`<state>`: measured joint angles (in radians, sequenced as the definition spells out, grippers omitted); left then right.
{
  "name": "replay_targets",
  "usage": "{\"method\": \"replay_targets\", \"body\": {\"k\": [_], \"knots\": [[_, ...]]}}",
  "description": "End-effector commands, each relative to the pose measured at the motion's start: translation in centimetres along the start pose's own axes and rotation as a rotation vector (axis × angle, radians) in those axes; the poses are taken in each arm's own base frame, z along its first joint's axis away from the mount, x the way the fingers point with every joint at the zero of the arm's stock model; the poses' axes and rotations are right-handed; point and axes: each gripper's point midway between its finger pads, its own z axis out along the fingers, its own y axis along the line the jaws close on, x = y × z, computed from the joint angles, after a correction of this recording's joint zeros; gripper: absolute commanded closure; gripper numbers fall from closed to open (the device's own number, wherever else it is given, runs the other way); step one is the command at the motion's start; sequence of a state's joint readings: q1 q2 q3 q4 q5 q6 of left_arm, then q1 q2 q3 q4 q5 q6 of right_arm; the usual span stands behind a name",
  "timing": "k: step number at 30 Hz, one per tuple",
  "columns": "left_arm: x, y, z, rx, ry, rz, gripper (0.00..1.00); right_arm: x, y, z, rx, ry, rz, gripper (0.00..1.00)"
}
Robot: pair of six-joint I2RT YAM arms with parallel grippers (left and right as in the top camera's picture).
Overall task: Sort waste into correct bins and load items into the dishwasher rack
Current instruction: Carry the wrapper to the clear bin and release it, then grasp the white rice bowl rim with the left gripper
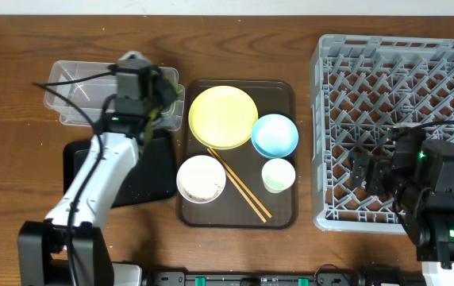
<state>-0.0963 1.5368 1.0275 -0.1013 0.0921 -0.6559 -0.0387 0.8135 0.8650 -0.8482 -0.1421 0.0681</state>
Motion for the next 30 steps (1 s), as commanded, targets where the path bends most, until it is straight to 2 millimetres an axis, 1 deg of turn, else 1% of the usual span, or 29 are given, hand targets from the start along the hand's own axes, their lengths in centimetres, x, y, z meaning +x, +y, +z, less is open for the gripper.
{"method": "replay_targets", "body": {"k": [1,3,5,6,10,13,15,17,20,21,22,26,30], "knots": [[-1.2,1.7,0.6,-0.044,-0.018,-0.007,0.84,-0.3,0.5,-0.3,-0.015,-0.01,-0.002,0.01],[-1.3,2.3,0.7,-0.059,-0.015,-0.015,0.66,-0.3,0.5,-0.3,-0.015,-0.01,-0.002,0.01],[-1.6,2.4,0.5,-0.06,-0.019,0.004,0.58,-0.3,0.5,-0.3,-0.015,-0.01,-0.002,0.01],[-1.7,2.3,0.3,-0.056,-0.023,0.026,0.56,-0.3,0.5,-0.3,-0.015,-0.01,-0.002,0.01],[-2.1,1.7,-1.4,-0.047,-0.032,0.102,0.56,-0.3,0.5,-0.3,-0.015,-0.01,-0.002,0.01],[-0.9,0.9,-3.5,-0.031,0.013,0.149,0.56,-0.3,0.5,-0.3,-0.015,-0.01,-0.002,0.01],[1.1,0.1,-4.9,-0.008,0.08,0.201,0.56,-0.3,0.5,-0.3,-0.015,-0.009,-0.002,0.01],[2.9,-0.6,-5.7,0.004,0.135,0.247,0.56,-0.3,0.5,-0.3,-0.015,-0.01,-0.002,0.01],[7.3,-1.3,-6.7,0.001,0.262,0.343,0.56,-0.3,0.5,-0.3,-0.015,-0.008,-0.002,0.01],[8.5,-1.5,-6.9,-0.002,0.296,0.361,0.56,-0.3,0.5,-0.3,-0.015,-0.007,-0.002,0.01],[10.3,-1.6,-7.1,-0.006,0.349,0.391,0.56,-0.2,0.5,-0.3,-0.015,-0.006,-0.001,0.01],[15.9,-1.9,-7.5,-0.027,0.505,0.494,0.56,-0.1,0.5,-0.3,-0.015,0.001,0.0,0.01],[20.5,-1.3,-7.3,-0.066,0.636,0.579,0.56,0.0,0.5,-0.3,-0.015,0.001,0.0,0.01]]}}
